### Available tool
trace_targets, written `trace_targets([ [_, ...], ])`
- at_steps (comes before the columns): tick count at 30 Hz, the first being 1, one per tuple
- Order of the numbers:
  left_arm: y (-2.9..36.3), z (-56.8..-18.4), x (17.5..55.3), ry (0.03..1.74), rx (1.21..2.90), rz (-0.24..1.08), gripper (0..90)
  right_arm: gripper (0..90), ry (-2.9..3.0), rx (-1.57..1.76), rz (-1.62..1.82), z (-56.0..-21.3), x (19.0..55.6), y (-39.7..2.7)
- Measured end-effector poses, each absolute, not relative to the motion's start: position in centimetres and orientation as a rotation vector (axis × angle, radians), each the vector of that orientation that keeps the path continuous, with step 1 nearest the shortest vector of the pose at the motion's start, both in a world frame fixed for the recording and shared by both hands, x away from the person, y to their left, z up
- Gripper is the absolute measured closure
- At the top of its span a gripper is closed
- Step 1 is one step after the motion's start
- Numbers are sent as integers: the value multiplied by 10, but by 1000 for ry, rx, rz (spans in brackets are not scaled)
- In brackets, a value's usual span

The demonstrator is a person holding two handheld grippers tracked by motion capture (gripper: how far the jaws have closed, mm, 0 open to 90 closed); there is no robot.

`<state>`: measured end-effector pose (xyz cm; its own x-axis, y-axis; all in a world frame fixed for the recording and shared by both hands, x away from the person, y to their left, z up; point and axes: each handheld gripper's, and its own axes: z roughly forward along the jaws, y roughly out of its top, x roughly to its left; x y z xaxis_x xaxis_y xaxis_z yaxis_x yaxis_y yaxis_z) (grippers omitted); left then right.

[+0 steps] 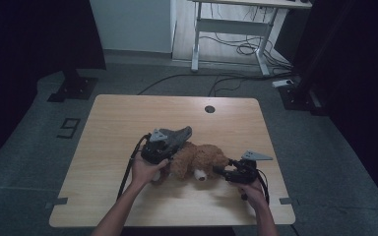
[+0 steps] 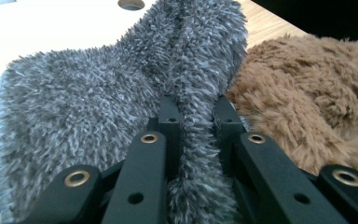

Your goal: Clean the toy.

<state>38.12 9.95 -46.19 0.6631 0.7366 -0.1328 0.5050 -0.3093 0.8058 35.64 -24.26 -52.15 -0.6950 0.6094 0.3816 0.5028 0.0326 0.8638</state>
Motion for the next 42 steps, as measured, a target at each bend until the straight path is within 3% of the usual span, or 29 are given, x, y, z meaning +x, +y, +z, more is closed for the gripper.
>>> trace_targets([
  [11, 106, -472, 349, 924, 1950, 353, 780, 171, 2050, 1257, 1816, -497, 355, -250],
  [17, 114, -476, 331, 908, 1943, 327, 779, 95, 2191, 1247, 1719, -503, 358, -229],
  [20, 119, -481, 318, 896, 1947, 314, 779, 0, 2332, 1256, 1626, -514, 360, -213],
  [25, 128, -486, 309, 908, 1942, 308, 778, 0, 2432, 1272, 1586, -525, 360, -200],
  [27, 134, -488, 308, 924, 1925, 302, 778, 82, 2453, 1248, 1581, -528, 359, -195],
  [28, 137, -489, 307, 932, 1915, 299, 778, 190, 2447, 1225, 1588, -528, 357, -193],
  [30, 139, -490, 306, 935, 1912, 301, 778, 300, 2433, 1200, 1596, -528, 357, -193],
  [31, 139, -490, 306, 935, 1912, 301, 778, 300, 2433, 1200, 1596, -528, 357, -193],
  [32, 138, -490, 307, 934, 1910, 306, 778, 375, 2435, 1158, 1598, -526, 360, -194],
  [39, 126, -486, 323, 928, 1916, 324, 776, 442, 2285, 1139, 1528, -514, 373, -198],
  [42, 115, -482, 345, 962, 1913, 337, 776, 455, 2230, 1167, 1546, -514, 396, -204],
])
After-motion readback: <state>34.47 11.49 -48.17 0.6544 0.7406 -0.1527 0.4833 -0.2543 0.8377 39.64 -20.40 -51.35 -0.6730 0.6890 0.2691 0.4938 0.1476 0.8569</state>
